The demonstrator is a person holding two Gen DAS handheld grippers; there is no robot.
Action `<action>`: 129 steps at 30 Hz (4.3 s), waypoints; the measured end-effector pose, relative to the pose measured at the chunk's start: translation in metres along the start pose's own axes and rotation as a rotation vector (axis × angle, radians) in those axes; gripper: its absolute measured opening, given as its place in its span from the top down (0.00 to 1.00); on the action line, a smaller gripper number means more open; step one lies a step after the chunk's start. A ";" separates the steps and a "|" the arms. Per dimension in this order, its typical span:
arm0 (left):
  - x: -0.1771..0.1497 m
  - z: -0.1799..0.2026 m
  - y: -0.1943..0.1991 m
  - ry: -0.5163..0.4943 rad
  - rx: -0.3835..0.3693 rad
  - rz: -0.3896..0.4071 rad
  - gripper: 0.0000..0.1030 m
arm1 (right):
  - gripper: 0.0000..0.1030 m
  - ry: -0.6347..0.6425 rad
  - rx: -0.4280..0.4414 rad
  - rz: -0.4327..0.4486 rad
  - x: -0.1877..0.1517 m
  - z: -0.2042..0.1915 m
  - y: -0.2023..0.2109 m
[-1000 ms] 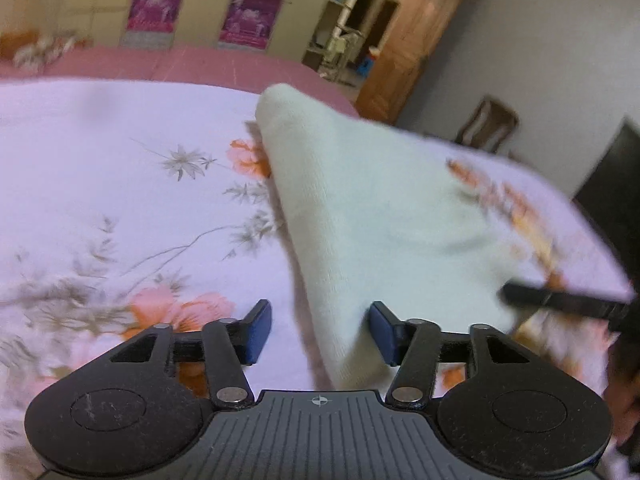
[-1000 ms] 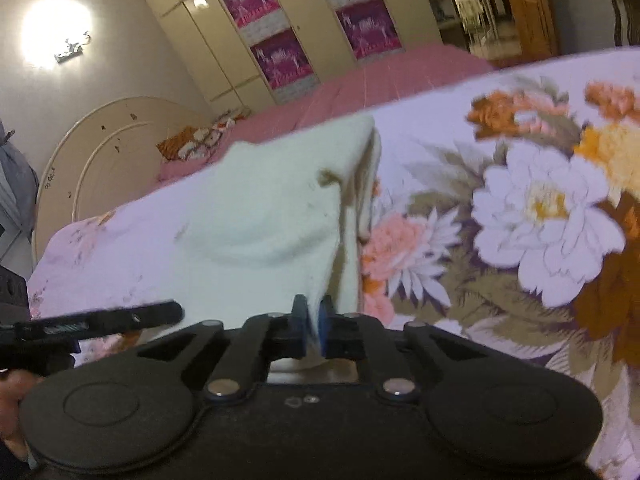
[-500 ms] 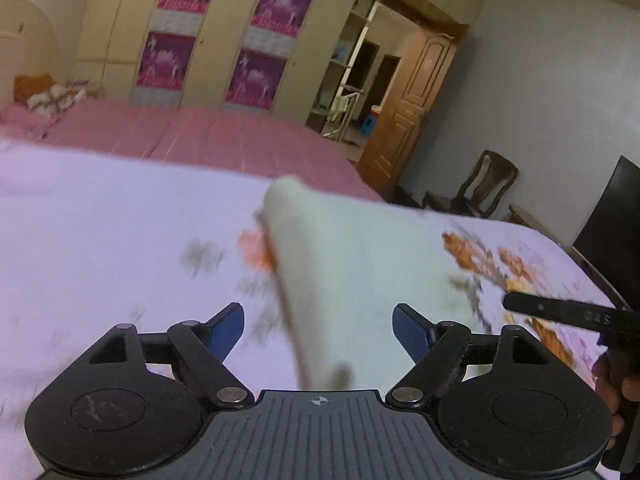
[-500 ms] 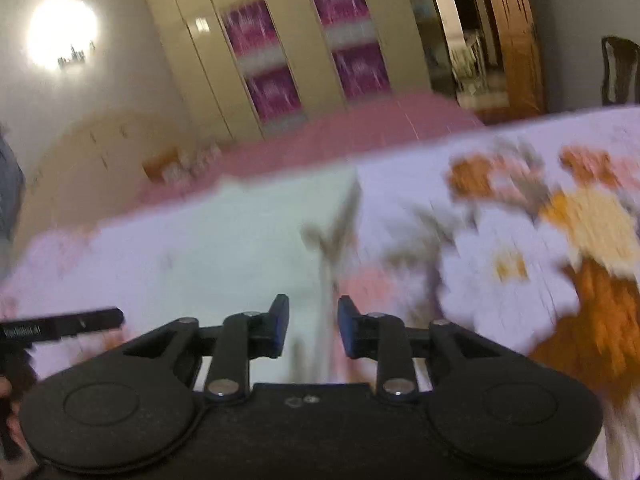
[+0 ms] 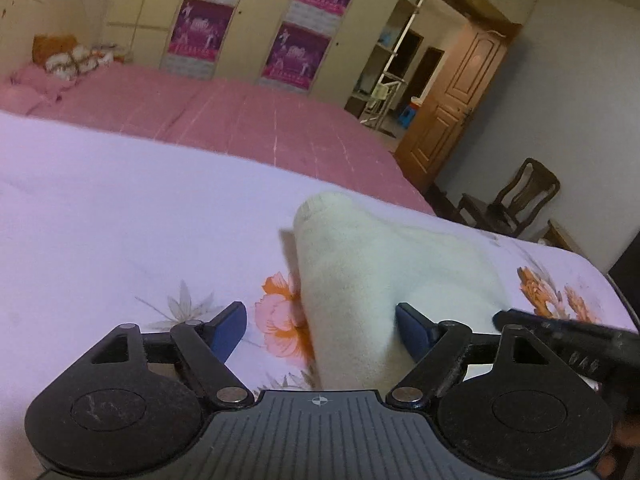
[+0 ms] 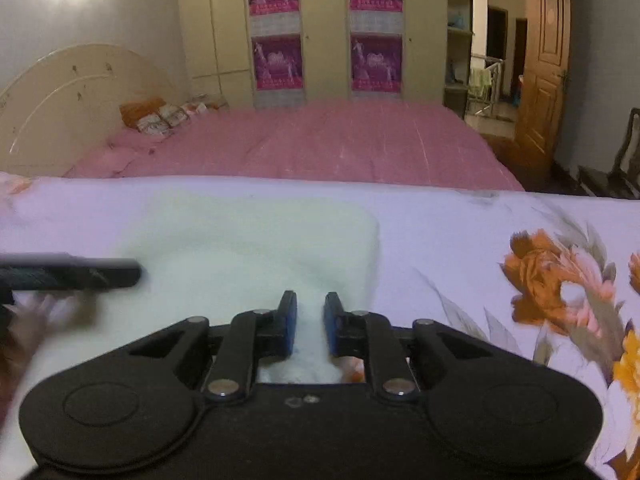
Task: Fold small clothes
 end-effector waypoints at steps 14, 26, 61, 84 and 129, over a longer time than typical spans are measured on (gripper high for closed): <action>0.024 0.012 -0.035 -0.005 0.070 -0.040 0.19 | 0.76 -0.041 -0.020 -0.029 0.007 0.015 -0.018; -0.031 0.008 0.028 0.054 -0.246 -0.193 0.19 | 0.44 -0.431 0.323 0.011 -0.032 0.040 0.053; -0.028 0.040 0.020 -0.135 -0.108 -0.152 0.57 | 0.67 -0.270 0.253 -0.078 -0.020 -0.007 0.019; -0.010 -0.004 0.108 -0.212 -0.022 -0.044 0.60 | 0.71 0.022 0.165 -0.024 0.013 -0.092 0.057; -0.078 -0.224 0.159 -0.107 0.265 0.024 0.41 | 0.80 0.193 0.378 -0.140 -0.037 -0.265 -0.013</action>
Point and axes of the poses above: each gripper's, at about its wrist camera, not at the fingertips, and y roughly against the way its jaws point, z to its right, x to its top, the point moved 8 cm from there along -y, roughly the way its jaws point, and after that the axes turned 15 degrees about x, right-handed, at the moved point
